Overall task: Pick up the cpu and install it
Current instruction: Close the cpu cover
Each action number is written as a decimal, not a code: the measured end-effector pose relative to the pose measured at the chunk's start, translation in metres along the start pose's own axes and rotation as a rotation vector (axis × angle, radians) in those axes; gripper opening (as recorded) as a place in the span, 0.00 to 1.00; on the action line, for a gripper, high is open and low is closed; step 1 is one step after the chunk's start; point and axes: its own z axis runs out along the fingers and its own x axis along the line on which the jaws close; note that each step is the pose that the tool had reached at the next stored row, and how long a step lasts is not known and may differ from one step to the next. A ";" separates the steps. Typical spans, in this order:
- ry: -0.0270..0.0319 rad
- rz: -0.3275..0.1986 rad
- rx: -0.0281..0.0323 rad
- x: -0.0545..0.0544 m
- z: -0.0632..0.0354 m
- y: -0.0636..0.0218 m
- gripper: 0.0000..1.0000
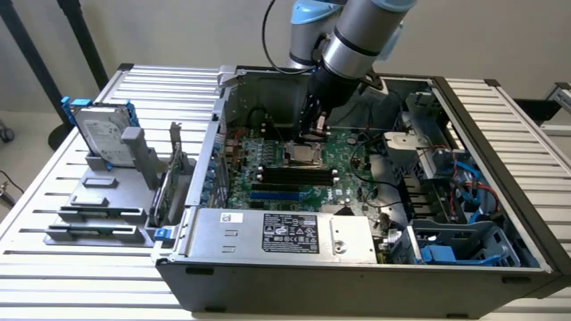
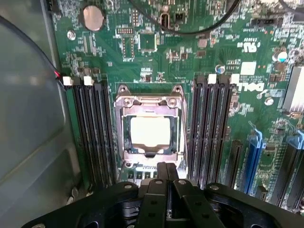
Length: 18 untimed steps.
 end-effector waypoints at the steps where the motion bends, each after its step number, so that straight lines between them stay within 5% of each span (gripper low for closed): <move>1: 0.0054 -0.002 0.0003 0.000 0.0010 -0.0021 0.11; 5: 0.0320 -0.009 0.0014 -0.001 0.0050 -0.0106 0.11; 9: 0.0388 -0.007 0.0014 -0.001 0.0098 -0.0155 0.11; 18: 0.0676 0.004 0.0010 -0.002 0.0204 -0.0151 0.11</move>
